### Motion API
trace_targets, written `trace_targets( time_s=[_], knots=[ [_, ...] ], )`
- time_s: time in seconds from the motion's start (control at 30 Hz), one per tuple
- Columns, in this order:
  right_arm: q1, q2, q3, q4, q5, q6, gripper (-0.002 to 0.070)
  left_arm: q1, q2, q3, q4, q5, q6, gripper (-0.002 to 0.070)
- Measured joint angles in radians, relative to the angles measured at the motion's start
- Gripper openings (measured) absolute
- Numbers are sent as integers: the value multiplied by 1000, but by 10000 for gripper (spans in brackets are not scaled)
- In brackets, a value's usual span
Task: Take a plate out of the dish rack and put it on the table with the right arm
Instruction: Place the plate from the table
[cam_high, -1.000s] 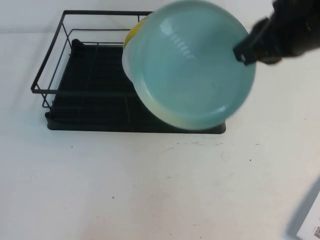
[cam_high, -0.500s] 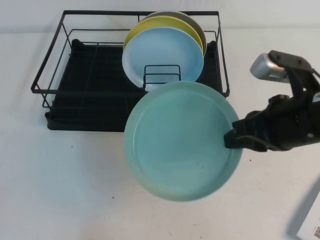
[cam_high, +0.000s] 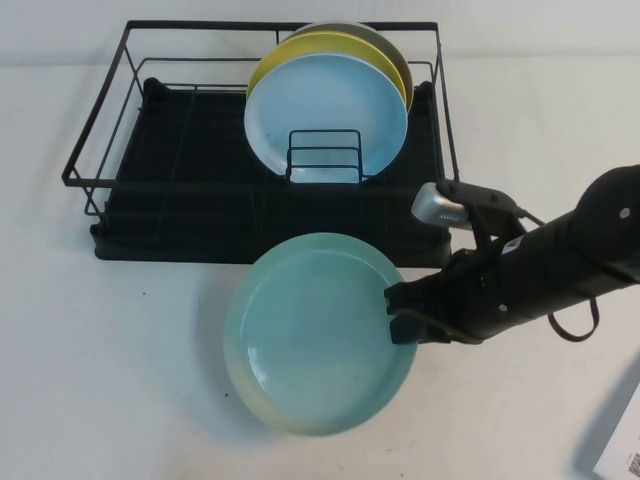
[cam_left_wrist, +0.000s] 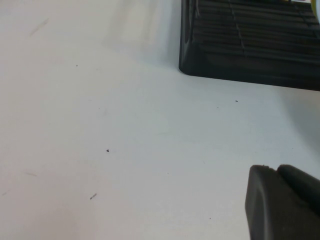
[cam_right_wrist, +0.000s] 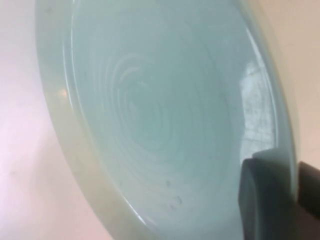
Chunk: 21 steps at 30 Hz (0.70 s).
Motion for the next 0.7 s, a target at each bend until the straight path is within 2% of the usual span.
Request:
trace_targets(
  time_s=[0.7],
  knots=[
    [0,133,0,31,-111,0,38,0,0,0,0,0,0,-4]
  ],
)
